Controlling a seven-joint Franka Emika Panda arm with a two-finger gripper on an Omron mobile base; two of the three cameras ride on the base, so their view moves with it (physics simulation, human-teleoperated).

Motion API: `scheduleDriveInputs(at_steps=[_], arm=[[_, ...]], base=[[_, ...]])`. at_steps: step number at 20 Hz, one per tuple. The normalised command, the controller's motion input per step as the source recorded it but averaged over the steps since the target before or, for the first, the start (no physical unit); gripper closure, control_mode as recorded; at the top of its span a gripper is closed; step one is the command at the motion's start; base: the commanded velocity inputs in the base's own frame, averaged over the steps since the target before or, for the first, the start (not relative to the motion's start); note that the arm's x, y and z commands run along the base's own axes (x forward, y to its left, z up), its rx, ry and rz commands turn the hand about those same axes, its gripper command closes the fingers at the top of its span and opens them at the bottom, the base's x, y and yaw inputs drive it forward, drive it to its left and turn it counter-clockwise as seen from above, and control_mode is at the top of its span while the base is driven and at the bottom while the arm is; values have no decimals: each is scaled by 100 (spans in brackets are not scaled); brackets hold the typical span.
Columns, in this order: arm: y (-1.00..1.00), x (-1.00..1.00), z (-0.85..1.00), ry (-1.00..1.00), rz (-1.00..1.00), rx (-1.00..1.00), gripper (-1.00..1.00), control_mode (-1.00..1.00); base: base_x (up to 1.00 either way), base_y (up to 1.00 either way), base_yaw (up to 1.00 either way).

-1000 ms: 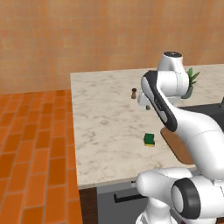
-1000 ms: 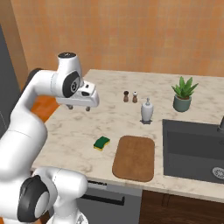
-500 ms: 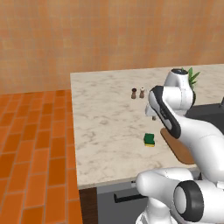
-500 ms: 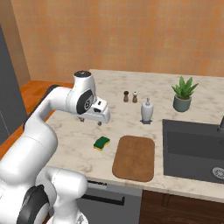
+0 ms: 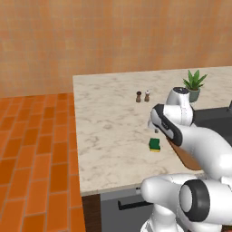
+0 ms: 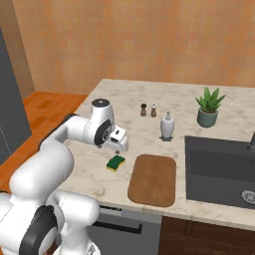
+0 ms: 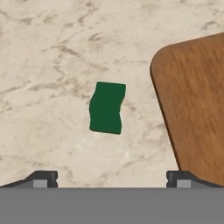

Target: Pick up the sponge from the counter and clean the cutting board by briefly scrubbing or pressing down on the cutting board. Once finished, release the sponge.

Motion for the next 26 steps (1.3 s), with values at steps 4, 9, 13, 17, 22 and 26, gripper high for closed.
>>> scheduleDriveInputs(at_steps=[4, 9, 13, 17, 22, 26], arm=[[0, 21, -51, 0, -9, 0, -100, -100], [0, 10, -40, 0, -5, 1, -100, -100], [1, 5, -26, -1, 0, 0, -100, -100], [0, 21, -23, 0, 0, 0, -100, -100], [0, 27, -16, 0, 0, 0, -100, -100], [0, 30, -18, 0, 0, 0, -100, -100]], base=[[0, 0, 0], [0, 0, 0], [0, 0, 0], [0, 0, 0], [0, 0, 0], [0, 0, 0]])
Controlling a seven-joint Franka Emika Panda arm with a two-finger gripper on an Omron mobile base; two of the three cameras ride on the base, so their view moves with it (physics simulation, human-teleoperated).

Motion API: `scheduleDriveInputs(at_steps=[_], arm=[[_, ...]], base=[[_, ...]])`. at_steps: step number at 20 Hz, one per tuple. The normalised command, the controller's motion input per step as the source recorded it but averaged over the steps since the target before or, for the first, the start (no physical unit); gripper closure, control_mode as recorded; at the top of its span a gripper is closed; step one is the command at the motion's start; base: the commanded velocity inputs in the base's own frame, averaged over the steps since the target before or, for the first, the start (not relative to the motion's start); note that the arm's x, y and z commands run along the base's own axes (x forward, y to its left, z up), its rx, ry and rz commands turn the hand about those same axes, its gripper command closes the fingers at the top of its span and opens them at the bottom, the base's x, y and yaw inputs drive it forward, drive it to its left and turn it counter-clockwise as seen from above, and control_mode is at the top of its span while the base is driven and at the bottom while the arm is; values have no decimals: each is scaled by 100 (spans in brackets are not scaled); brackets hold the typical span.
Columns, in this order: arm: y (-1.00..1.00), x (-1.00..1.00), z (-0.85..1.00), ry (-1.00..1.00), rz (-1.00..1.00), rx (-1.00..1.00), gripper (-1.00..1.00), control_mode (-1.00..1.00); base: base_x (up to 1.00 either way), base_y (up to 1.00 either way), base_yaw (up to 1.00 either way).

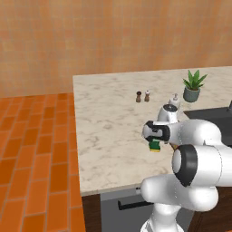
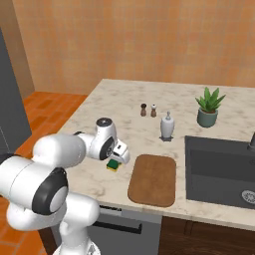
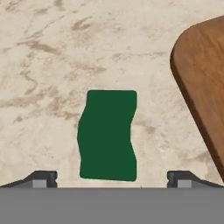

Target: Pick up the sponge from the counter and clean the cutting board by briefly scrubbing or pressing down on the cutting board. Once finished, release the sponge.

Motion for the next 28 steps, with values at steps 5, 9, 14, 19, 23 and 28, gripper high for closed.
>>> scheduleDriveInputs(at_steps=[5, 9, 14, 19, 23, 28], arm=[[0, 19, -28, 0, 0, 3, -100, -100], [0, 36, -43, 0, 0, 1, -100, -100], [0, 50, -43, 0, 0, 1, 100, -100], [0, -6, -12, 0, 4, 2, 100, -100], [0, -7, 34, -1, 11, 0, 100, -100], [-16, 1, 97, 0, 19, 0, 100, -100]], base=[[0, 0, 0], [0, 0, 0], [0, 0, 0], [0, 0, 0], [0, 0, 0], [0, 0, 0]])
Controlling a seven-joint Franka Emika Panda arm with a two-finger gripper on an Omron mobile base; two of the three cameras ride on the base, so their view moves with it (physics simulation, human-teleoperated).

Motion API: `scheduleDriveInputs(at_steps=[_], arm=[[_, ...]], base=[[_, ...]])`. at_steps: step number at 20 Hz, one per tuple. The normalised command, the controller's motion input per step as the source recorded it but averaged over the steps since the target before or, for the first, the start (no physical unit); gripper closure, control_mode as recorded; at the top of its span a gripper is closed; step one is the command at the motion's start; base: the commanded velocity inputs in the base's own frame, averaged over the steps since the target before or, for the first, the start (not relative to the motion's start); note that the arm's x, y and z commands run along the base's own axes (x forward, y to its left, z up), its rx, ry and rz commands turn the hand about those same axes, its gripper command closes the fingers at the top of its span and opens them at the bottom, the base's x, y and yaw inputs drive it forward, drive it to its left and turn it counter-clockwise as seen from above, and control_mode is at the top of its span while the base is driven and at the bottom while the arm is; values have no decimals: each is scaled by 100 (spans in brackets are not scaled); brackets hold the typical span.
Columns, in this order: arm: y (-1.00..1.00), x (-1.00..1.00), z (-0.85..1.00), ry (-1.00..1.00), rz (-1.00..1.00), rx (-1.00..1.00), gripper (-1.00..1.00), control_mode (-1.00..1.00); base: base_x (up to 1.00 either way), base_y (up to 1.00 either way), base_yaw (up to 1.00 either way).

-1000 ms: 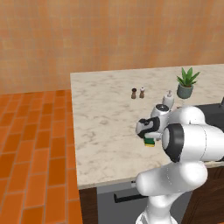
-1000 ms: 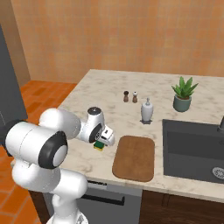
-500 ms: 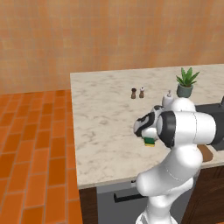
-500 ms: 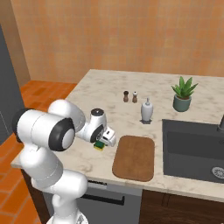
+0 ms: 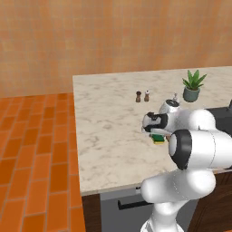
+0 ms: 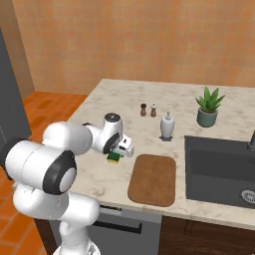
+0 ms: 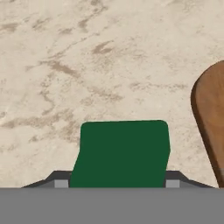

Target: Pick up the sponge from the counter and clean the cutting board by briefly scrubbing or pressing down on the cutting board. Once finished, release the sponge.

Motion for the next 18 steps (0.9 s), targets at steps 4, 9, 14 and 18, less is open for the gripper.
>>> scheduleDriveInputs(at_steps=[4, 9, 14, 18], arm=[[-75, 11, 49, 3, 15, 0, 100, -100], [-51, 6, -9, 2, 1, -1, 100, -100], [-23, 11, -48, 0, 0, -13, 100, -100], [-26, 0, -51, 0, 0, -5, 100, -100]], base=[[0, 0, 0], [0, 0, 0], [0, 0, 0], [0, 0, 0]])
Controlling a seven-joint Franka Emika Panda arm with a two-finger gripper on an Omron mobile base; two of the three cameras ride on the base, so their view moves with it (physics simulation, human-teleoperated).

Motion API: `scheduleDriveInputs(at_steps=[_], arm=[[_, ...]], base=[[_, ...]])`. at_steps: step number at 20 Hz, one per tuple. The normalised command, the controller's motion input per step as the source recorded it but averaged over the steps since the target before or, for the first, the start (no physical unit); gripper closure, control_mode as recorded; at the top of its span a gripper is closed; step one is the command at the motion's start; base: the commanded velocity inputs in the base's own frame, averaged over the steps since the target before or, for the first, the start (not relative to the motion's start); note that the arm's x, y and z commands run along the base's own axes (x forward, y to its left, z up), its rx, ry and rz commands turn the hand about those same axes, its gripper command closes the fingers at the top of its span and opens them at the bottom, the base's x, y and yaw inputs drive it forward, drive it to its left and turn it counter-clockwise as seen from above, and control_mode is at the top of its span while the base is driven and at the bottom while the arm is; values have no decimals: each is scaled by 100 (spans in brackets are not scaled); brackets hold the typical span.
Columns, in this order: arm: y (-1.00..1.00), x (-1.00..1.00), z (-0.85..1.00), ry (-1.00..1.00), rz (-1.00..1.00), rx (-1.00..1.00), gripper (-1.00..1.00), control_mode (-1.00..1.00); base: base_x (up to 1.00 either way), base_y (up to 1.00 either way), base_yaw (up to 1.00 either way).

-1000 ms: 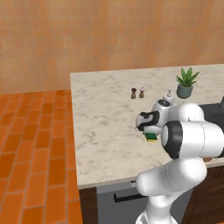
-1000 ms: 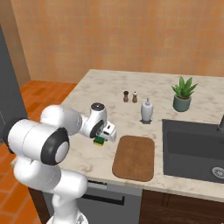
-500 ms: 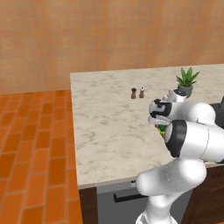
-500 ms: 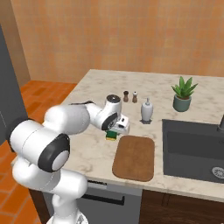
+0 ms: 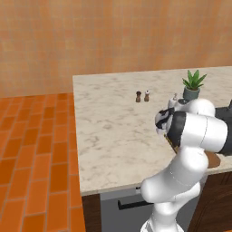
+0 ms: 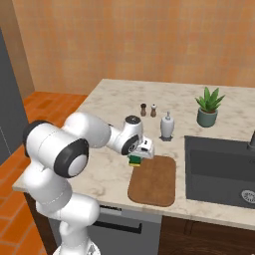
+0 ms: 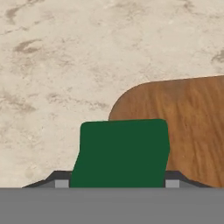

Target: Pick up the sponge from the counter and clean the cutting board by briefly scrubbing or pressing down on the cutting board. Once finished, release the sponge.

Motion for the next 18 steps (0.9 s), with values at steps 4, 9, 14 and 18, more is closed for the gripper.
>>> scheduleDriveInputs(at_steps=[4, 9, 14, 18], arm=[[-27, 0, -33, 0, 1, 0, 100, -100], [-33, 0, -2, 0, 0, 0, 100, -100], [-5, -16, -7, 0, 1, 0, 100, -100], [0, -31, -35, 0, 0, 1, 100, -100]], base=[[0, 0, 0], [0, 0, 0], [0, 0, 0], [0, 0, 0]])
